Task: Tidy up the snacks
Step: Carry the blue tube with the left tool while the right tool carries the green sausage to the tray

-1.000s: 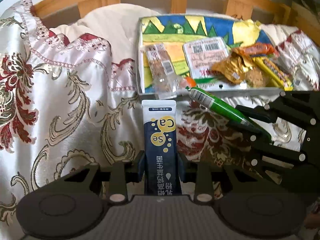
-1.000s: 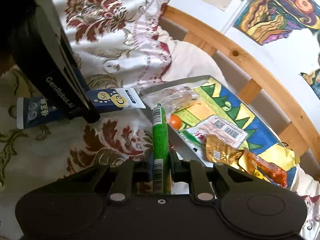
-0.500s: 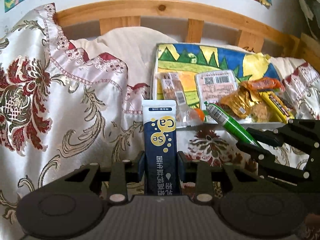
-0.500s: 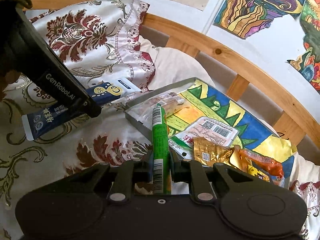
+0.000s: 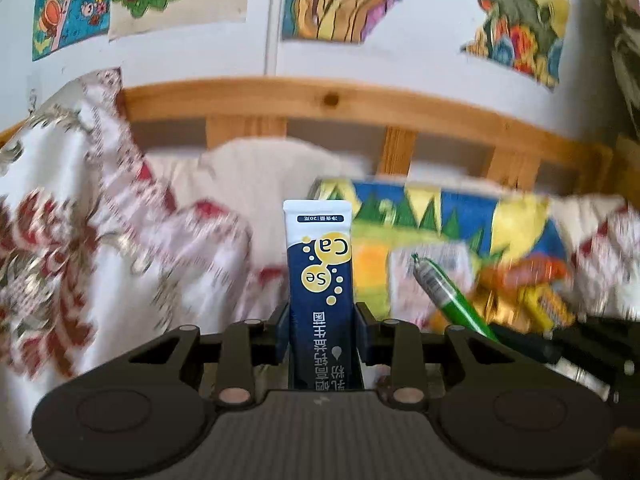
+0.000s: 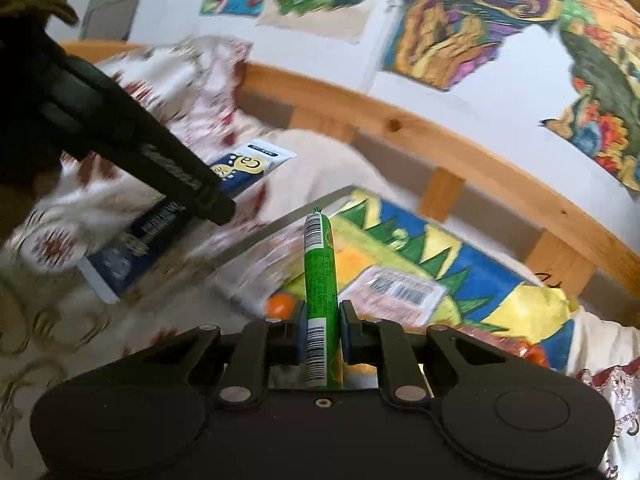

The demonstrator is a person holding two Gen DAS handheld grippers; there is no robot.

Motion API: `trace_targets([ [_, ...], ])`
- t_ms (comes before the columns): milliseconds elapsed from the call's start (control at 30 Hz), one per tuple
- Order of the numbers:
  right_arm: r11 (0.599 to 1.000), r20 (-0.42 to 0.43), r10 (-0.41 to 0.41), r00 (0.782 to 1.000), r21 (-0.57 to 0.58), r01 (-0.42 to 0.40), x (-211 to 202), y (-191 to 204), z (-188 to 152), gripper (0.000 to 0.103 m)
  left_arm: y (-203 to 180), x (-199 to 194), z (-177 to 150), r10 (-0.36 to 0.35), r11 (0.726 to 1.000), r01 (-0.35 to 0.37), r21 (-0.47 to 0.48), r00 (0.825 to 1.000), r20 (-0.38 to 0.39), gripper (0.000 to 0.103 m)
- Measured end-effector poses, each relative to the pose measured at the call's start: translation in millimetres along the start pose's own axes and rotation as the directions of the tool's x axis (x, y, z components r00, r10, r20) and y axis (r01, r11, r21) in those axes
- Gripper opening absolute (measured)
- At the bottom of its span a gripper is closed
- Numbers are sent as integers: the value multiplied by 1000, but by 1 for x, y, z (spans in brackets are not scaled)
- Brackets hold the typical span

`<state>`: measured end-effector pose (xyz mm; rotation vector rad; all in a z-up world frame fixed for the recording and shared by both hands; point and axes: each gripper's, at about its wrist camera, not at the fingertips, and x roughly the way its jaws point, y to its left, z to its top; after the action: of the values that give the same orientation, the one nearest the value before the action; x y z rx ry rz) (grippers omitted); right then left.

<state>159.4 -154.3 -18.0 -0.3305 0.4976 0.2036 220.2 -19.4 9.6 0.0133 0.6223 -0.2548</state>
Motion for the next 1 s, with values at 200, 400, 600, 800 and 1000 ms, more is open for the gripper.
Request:
trace_targets([
  [200,988,34,-63,997,142,58,13,-42,11,17,-17,28,25,-36,997,45,-61,990,137,36],
  [400,940,24,-81,996,334,69,37,-84,17,17,-23,60,28,-81,991,93,-95,990,118,36],
  [600,880,-19,-61,998,471,62,62,-106,17,17,-25,89,23,-119,986,123,-113,992,35,36],
  [800,866,-50,-68,996,494,84,76,-110,12,17,-30,97,23,-135,985,137,-108,991,22,36],
  [1000,860,-87,-49,995,504,86,86,-109,8,17,-34,101,25,-143,986,142,-88,990,-2,36],
])
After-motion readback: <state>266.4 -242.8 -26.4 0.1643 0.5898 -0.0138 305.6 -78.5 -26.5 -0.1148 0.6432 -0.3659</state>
